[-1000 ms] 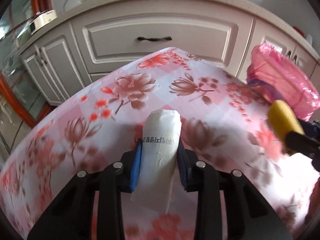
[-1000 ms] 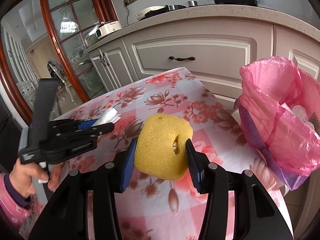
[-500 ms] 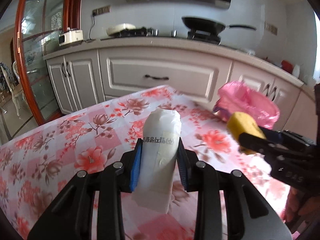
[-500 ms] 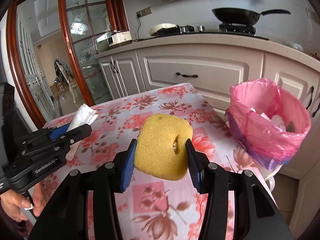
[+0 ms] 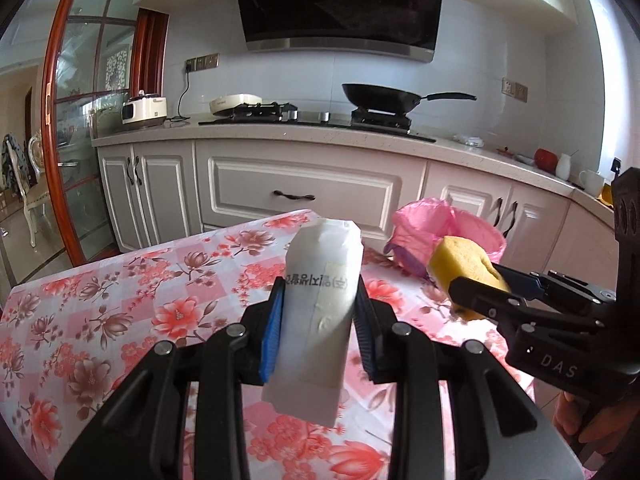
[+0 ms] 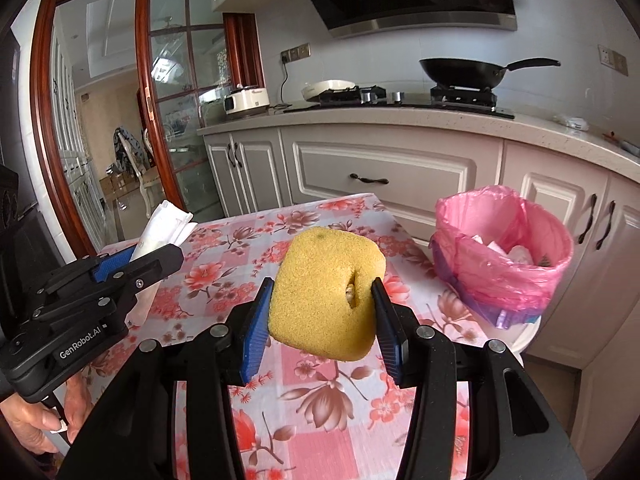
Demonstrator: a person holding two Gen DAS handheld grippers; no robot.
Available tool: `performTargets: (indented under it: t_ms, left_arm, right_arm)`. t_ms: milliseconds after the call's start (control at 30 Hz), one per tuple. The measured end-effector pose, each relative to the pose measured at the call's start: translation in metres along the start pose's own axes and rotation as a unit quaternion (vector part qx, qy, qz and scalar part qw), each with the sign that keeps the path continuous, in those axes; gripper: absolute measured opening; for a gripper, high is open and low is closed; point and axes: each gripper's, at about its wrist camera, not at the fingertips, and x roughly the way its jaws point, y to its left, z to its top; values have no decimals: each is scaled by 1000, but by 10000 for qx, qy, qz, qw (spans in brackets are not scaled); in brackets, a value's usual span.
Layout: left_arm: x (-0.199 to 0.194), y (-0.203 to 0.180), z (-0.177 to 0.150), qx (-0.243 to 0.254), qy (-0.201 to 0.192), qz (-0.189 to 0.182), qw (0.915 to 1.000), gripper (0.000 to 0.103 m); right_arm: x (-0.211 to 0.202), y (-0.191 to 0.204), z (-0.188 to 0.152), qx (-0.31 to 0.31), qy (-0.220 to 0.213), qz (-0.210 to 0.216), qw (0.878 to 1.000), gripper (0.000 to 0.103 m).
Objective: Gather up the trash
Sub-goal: 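Carry the packet and sponge over the pink bag and open both tools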
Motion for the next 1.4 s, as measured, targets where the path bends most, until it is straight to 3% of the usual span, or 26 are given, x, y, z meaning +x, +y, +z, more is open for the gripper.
performTargets:
  t_ms: [267,500,867,1100,1400]
  left_arm:
    - [6,-21,5,120,-28,-191,9997,32]
    - [44,-46,22,112,20,-551,9984,32]
    - [141,-120,79,276,-68,-1225,9921,32]
    - [207,-157,105,256,4,-1485,9886,33]
    - [275,-182,120,96,132,-1651,9861,35]
  right_arm:
    - [-13,-25,1,233,-136,-206,9994,46]
    - [-10,-70,9,504,-240,-570,9968,46]
    - [12,-170,44,689,-370,-1151,9903,46]
    - [39,-225,67,662,-415,-1201,9897,47]
    - [81,-265,82,556,-337,-1137,9914,50]
